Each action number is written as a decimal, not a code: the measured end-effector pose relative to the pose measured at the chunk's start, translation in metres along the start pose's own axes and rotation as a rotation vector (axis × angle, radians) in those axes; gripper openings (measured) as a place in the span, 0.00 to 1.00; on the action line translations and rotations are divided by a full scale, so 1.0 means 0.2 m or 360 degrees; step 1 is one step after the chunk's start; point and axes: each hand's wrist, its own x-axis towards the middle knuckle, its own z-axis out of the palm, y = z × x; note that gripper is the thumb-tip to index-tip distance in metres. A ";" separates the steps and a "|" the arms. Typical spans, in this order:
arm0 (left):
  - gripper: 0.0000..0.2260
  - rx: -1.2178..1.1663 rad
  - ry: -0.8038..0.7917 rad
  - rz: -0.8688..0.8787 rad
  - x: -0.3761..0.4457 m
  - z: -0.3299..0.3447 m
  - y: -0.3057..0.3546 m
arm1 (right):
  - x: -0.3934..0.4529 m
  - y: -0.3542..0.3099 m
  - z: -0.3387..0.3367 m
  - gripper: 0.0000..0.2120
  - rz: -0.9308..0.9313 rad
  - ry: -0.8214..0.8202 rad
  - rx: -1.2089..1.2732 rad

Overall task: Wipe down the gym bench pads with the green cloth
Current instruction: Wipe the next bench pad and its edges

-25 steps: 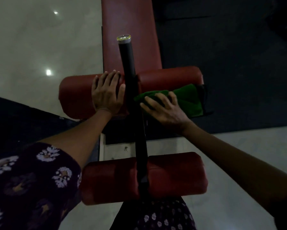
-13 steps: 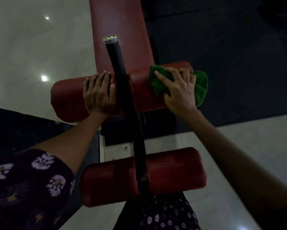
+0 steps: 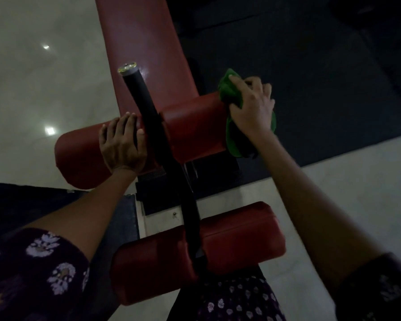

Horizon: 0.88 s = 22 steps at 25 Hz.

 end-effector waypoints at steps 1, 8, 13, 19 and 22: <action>0.20 -0.0008 0.0004 -0.0011 0.00 0.00 0.00 | -0.09 -0.03 0.08 0.29 -0.0004 0.0174 0.0008; 0.21 -0.0057 -0.0042 -0.0022 0.00 -0.01 0.00 | -0.60 -0.46 0.53 0.33 0.0612 0.0711 0.0861; 0.21 -0.0069 -0.0024 -0.0025 -0.01 0.00 -0.01 | -0.32 -0.11 0.33 0.25 0.1351 0.1125 0.1368; 0.21 -0.0071 0.0005 -0.0018 -0.02 0.01 0.00 | -0.45 -0.14 0.34 0.25 0.1023 0.0954 0.1335; 0.21 -0.0074 0.0027 -0.0012 -0.01 0.01 0.00 | -0.36 -0.10 0.21 0.25 0.0644 0.0753 0.0866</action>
